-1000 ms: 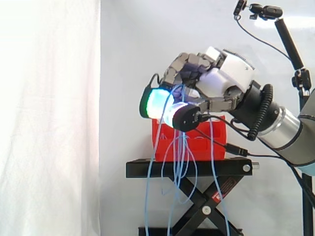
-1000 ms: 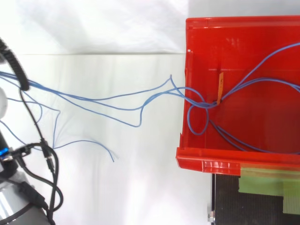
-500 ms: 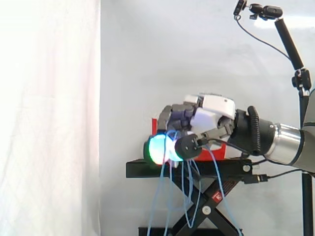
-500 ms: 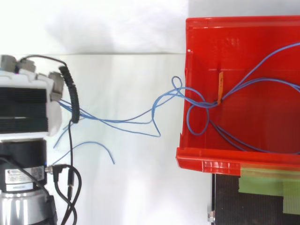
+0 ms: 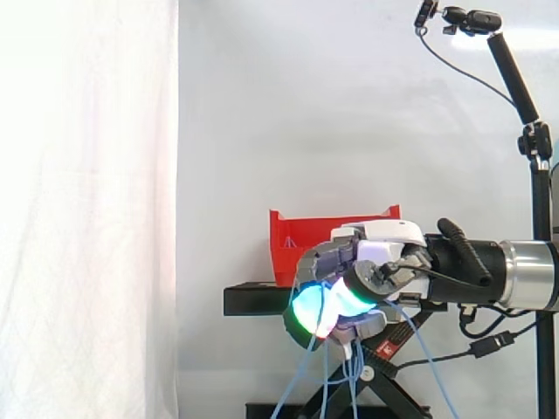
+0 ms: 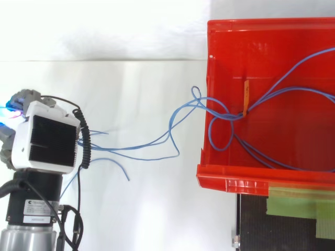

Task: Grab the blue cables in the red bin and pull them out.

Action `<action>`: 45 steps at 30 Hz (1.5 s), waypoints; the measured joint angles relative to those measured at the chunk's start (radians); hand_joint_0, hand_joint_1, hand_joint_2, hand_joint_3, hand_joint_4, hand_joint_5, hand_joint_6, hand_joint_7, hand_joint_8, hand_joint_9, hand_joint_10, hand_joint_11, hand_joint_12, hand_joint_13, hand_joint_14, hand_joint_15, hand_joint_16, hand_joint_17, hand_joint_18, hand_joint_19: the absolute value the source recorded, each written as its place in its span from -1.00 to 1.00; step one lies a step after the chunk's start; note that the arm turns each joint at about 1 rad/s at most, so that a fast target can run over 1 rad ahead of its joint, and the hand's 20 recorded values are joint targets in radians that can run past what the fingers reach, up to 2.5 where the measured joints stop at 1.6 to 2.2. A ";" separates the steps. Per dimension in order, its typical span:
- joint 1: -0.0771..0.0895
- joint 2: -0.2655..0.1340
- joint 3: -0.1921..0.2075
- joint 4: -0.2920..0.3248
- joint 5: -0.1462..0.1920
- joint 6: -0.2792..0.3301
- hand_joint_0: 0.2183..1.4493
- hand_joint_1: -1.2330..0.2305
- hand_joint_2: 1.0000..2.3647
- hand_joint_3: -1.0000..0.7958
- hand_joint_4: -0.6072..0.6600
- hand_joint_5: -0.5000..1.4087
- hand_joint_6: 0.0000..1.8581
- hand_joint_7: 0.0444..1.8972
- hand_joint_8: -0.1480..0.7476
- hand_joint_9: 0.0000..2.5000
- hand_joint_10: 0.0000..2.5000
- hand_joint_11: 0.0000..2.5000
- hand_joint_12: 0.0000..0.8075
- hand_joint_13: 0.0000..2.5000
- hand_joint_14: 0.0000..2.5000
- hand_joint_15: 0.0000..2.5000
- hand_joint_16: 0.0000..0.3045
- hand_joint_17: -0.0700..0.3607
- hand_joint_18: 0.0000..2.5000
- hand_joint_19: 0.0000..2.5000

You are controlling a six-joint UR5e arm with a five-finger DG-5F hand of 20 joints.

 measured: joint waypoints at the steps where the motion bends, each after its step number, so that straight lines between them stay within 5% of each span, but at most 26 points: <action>1: 0.001 0.000 0.000 -0.006 0.001 0.032 0.02 -0.48 -1.00 -0.99 0.12 0.12 0.10 -0.52 -0.07 -0.52 1.00 0.05 -0.20 -0.14 -0.28 0.05 -0.70 -0.20 -0.30 -0.02; 8: 0.003 0.000 0.000 -0.022 0.002 0.217 -0.03 -0.44 -1.00 -1.00 0.13 0.13 0.03 -0.49 -0.06 -0.52 1.00 0.09 -0.20 -0.12 -0.47 0.12 -0.69 -0.19 -0.31 -0.02; 13: 0.005 0.000 0.000 -0.025 0.001 0.281 -0.10 -0.41 -1.00 -1.00 0.15 0.13 -0.04 -0.46 -0.05 -0.54 1.00 0.19 -0.17 -0.09 -0.68 0.17 -0.67 -0.16 -0.31 -0.03; 31: 0.006 0.000 0.000 -0.025 0.001 0.290 -0.33 -0.20 -1.00 -1.00 0.22 0.14 -0.07 -0.48 0.07 -0.55 1.00 0.15 0.02 -0.09 -0.71 0.11 -0.60 -0.03 -0.27 -0.08; 45: 0.007 0.000 0.000 -0.025 0.001 0.290 -0.26 -0.32 -1.00 -1.00 0.16 0.19 -0.06 -0.49 0.02 -0.51 1.00 0.11 -0.07 -0.05 -0.81 0.16 -0.63 -0.09 -0.27 -0.08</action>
